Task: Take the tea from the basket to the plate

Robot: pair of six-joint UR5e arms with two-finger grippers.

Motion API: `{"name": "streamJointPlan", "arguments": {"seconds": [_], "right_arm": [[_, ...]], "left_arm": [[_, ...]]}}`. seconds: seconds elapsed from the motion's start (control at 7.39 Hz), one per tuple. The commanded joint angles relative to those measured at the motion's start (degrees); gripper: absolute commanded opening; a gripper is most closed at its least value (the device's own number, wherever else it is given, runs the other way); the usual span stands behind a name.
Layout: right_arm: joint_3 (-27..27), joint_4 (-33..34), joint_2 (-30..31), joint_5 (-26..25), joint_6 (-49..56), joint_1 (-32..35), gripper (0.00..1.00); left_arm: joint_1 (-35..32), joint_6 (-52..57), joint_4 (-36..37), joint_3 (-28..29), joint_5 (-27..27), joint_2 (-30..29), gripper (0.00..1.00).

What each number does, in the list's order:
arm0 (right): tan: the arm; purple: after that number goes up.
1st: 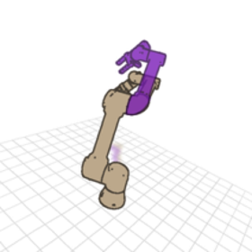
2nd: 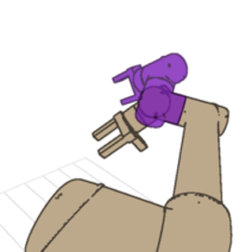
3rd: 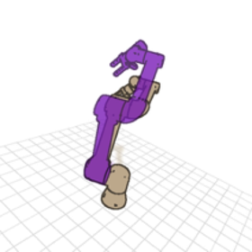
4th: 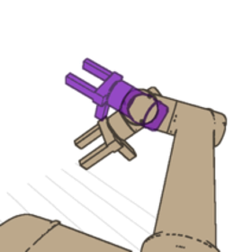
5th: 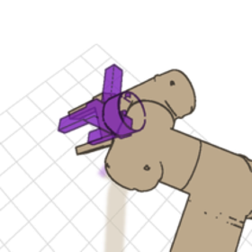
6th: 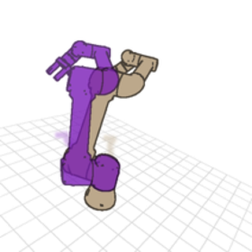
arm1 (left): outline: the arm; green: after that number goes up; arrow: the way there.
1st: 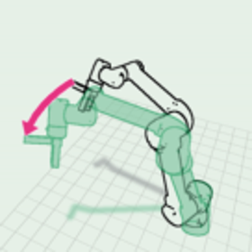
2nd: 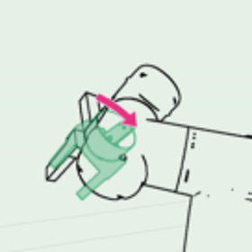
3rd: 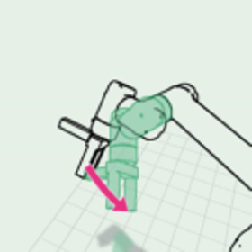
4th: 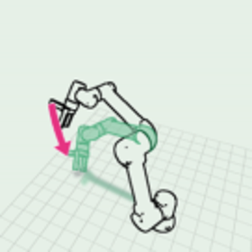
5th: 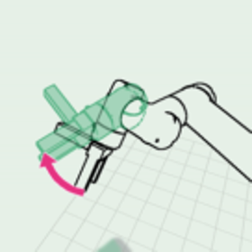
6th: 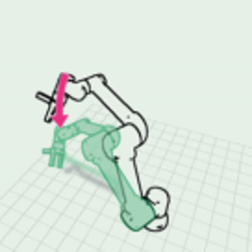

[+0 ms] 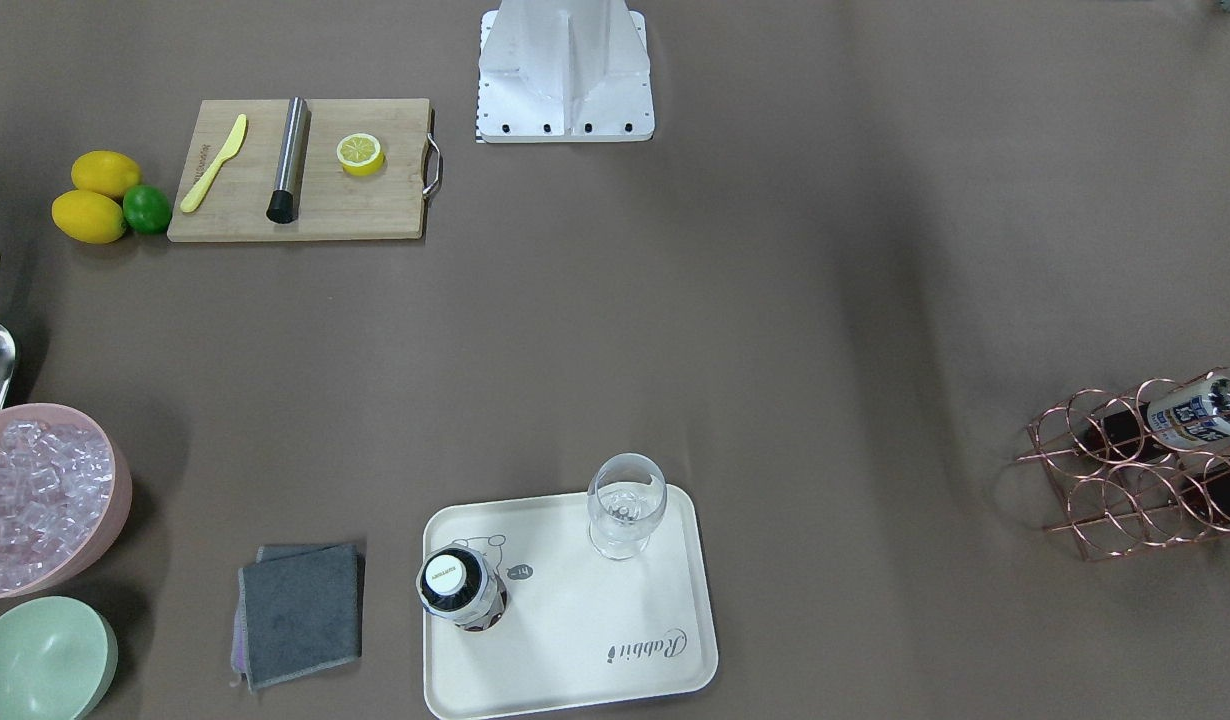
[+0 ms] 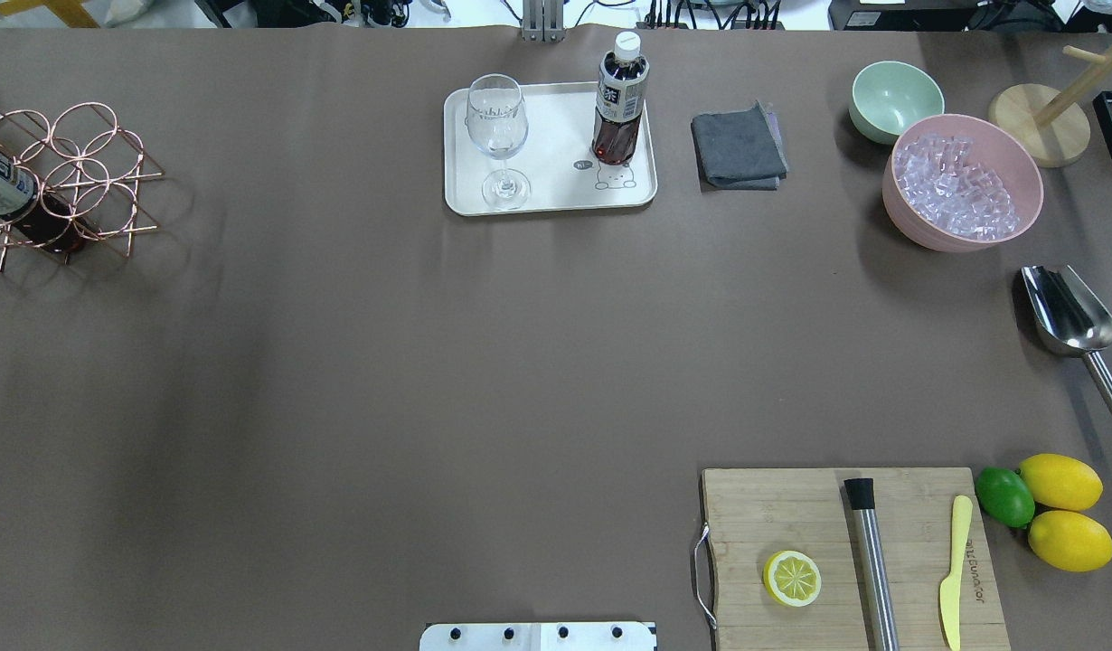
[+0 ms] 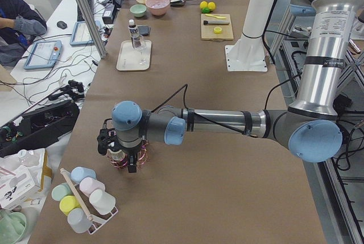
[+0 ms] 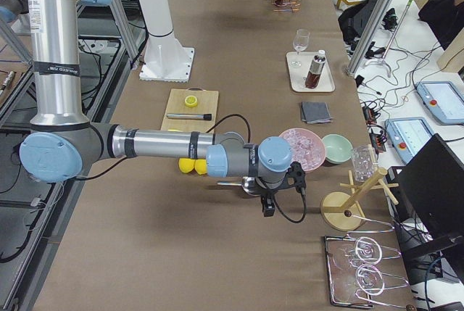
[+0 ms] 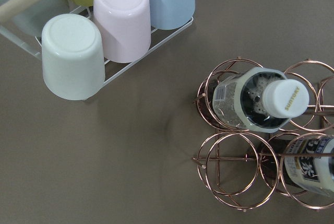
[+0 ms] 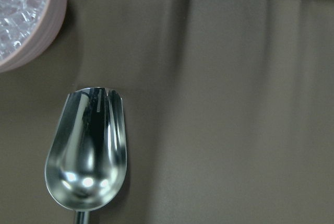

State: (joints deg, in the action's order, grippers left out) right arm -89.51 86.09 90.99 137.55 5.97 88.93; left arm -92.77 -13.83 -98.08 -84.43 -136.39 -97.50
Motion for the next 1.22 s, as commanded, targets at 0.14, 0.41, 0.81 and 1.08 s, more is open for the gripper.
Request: {"name": "streamJointPlan", "arguments": {"seconds": [0.14,0.41,0.81,1.08], "right_arm": [[0.48,-1.8,2.35,0.0,0.09,1.15,1.0],[0.22,-1.1,2.43,-1.4,0.0,1.15,1.0],[0.12,-1.19,3.23,-3.16,-0.08,1.15,1.0],[0.12,-1.19,3.66,-3.61,-0.08,1.24,1.0]], "left_arm": [[1.27,2.67,0.08,0.15,2.25,0.37,0.98],[3.29,2.58,0.17,0.15,3.24,0.29,0.98],[3.29,2.32,0.43,0.15,3.06,0.38,0.98],[3.29,2.4,0.52,0.15,2.62,0.46,0.98]]}}
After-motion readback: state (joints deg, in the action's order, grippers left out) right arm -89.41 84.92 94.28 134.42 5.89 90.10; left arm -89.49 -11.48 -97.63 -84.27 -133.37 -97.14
